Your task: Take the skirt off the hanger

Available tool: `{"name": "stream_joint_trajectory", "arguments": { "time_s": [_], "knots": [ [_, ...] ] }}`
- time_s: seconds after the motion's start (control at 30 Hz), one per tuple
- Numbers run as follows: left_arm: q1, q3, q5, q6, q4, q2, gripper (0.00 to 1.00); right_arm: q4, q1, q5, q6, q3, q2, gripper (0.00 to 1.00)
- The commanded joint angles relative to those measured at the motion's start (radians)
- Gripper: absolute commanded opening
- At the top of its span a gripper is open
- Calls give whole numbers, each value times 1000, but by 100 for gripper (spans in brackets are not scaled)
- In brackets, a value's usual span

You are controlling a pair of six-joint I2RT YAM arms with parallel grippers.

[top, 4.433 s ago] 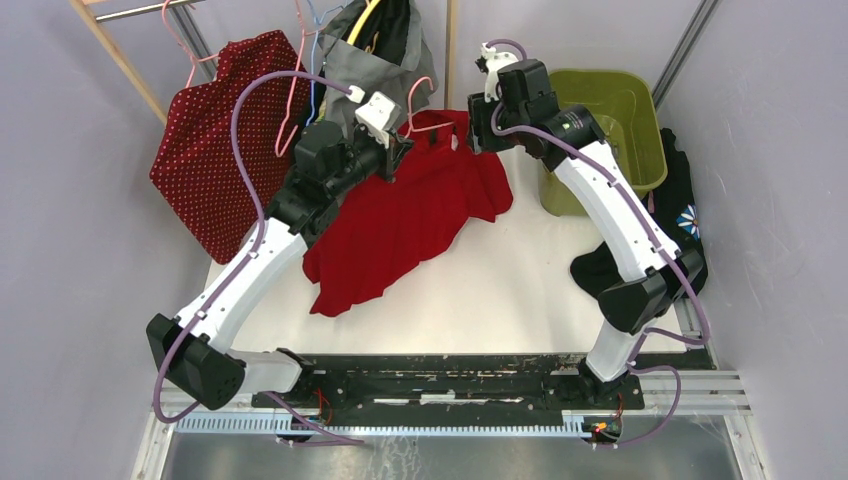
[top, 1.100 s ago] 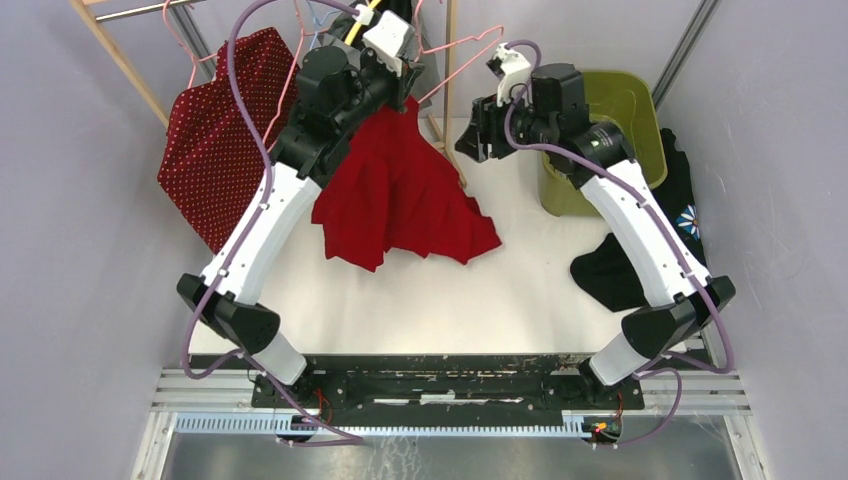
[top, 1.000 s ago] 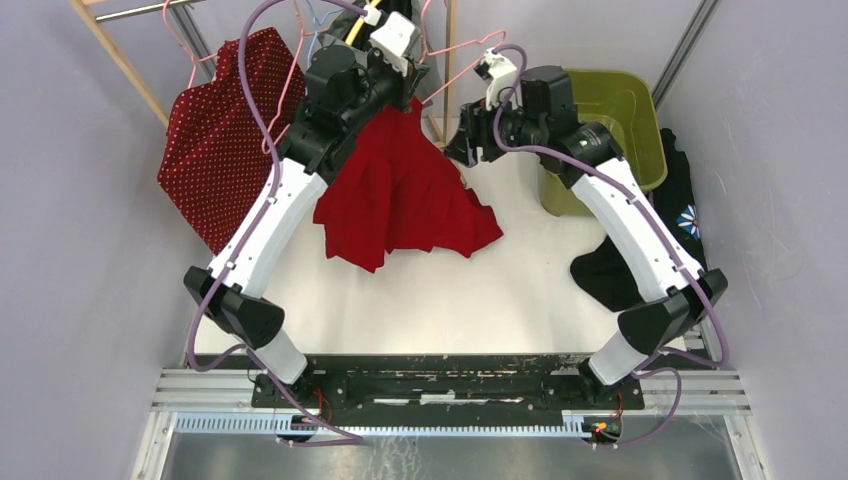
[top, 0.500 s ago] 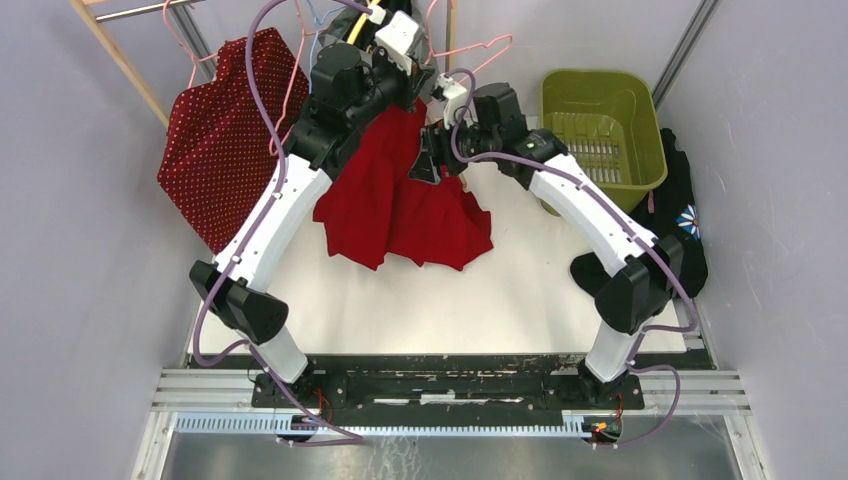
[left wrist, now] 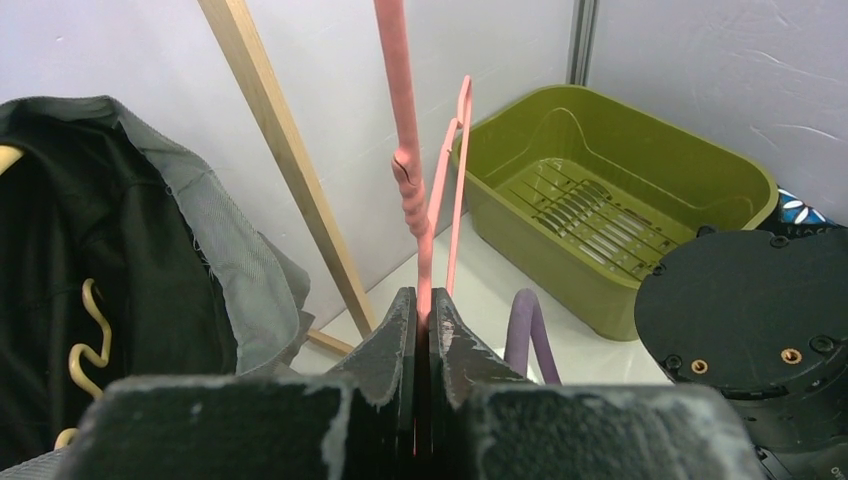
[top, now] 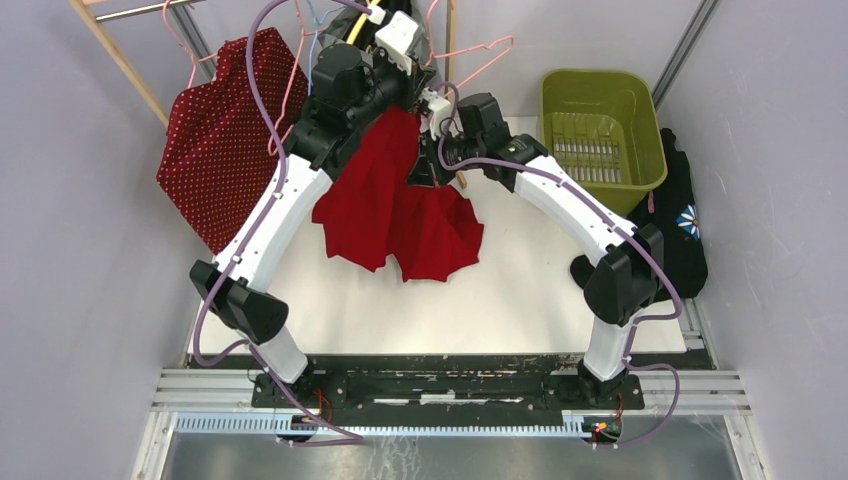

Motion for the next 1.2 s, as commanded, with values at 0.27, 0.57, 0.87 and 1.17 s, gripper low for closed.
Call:
{"name": "stream_joint_trajectory", "arguments": {
  "time_s": [0.27, 0.57, 0.87, 1.17],
  "knots": [
    [-4, 359, -111, -58, 451, 267, 3, -189, 171, -44, -142, -20, -3, 1],
    [-4, 427, -186, -14, 558, 319, 3, -215, 187, -53, -168, -103, 1, 1],
    [-4, 383, -249, 88, 585, 306, 3, -232, 187, 19, -180, -104, -35, 1],
    [-4, 164, -183, 114, 431, 91, 3, -269, -43, 228, -125, 47, -40, 1]
  ]
}}
